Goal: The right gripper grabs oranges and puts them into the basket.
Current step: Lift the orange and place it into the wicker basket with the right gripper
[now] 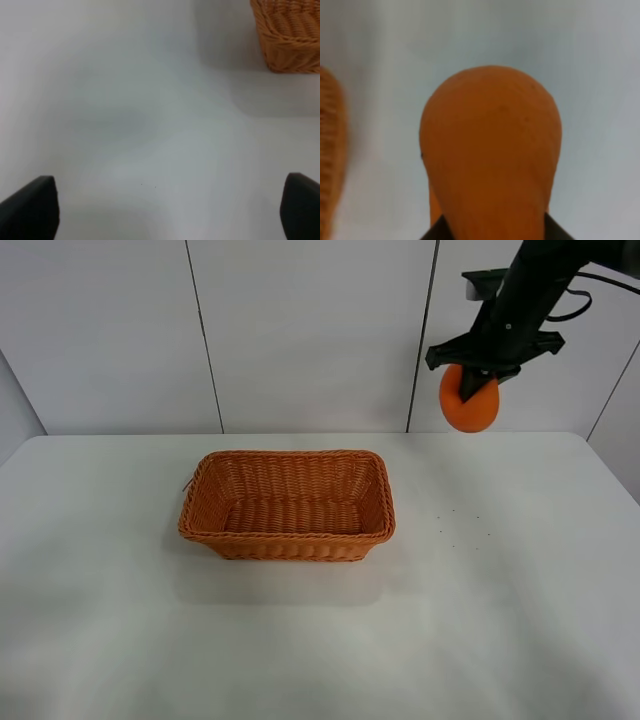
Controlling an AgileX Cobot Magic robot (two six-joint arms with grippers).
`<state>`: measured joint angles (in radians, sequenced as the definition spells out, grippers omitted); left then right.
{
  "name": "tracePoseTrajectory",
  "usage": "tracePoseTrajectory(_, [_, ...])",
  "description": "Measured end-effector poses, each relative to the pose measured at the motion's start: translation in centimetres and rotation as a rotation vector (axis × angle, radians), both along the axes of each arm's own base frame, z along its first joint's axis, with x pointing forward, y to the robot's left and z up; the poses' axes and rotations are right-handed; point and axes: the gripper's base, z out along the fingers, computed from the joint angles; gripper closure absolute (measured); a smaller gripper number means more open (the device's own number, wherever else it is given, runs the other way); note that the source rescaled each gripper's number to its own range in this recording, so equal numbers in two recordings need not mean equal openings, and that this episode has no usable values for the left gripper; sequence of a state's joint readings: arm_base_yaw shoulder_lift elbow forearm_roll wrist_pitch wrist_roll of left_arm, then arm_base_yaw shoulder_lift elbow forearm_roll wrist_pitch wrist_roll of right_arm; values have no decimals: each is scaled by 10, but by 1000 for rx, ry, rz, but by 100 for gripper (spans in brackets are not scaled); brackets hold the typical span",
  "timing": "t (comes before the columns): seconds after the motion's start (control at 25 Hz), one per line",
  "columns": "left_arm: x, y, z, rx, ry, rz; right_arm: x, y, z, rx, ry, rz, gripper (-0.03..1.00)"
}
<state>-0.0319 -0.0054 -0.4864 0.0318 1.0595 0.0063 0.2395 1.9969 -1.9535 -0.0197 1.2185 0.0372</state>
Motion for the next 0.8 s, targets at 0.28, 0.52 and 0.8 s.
tracePoseTrajectory(0.28, [0,0,0,0,0,0,-28,96,-3,24,-15,196,97])
tracePoseTrajectory(0.52, [0,0,0,0,0,0,-39,175,-54,50,-22,333,97])
tracePoseTrajectory(0.8, [0,0,0,0,0,0,-30,202,-131,27,54,332,82])
